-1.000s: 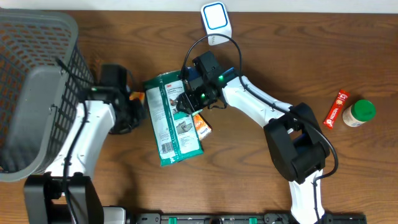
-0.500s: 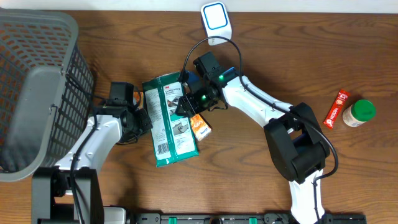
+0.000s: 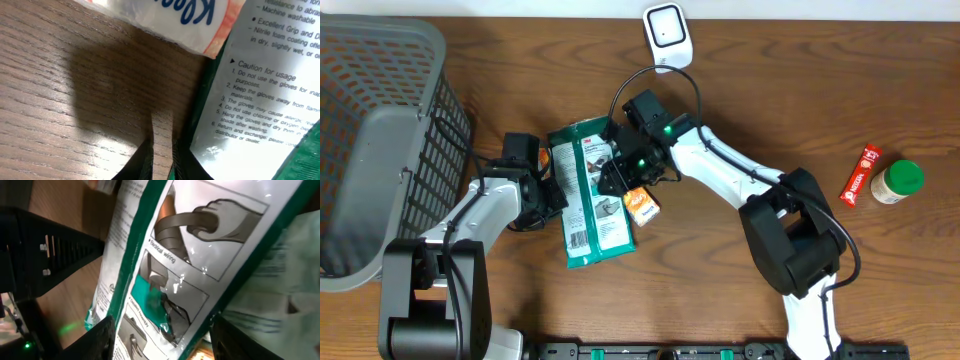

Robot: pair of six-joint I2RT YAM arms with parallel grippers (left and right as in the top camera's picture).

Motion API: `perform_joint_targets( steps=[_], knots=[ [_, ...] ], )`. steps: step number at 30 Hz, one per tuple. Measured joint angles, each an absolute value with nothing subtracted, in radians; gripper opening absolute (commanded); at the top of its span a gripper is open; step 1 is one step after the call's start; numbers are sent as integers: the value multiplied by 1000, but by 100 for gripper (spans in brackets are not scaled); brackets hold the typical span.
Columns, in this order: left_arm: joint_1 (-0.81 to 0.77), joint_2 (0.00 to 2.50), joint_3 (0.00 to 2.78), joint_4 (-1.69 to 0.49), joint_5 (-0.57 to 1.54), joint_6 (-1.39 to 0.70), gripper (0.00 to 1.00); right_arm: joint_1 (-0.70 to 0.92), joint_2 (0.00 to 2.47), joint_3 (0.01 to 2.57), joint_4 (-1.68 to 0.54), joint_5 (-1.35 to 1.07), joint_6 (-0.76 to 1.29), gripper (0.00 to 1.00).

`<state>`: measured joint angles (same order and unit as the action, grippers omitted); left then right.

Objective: Scan the item barcode
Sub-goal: 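Grasp the glove pack with both grippers and lift it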

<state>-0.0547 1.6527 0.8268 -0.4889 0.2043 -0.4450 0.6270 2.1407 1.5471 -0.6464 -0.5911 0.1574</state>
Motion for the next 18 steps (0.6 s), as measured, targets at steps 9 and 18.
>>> perform_joint_targets(
  steps=[9,18],
  knots=[
    [-55,1653,827,-488,204,-445,17,646,2141,1547,-598,-698,184,44],
    [-55,1653,827,-485,208,-446,21,650,2141,1547,-574,-762,217,46]
  ],
)
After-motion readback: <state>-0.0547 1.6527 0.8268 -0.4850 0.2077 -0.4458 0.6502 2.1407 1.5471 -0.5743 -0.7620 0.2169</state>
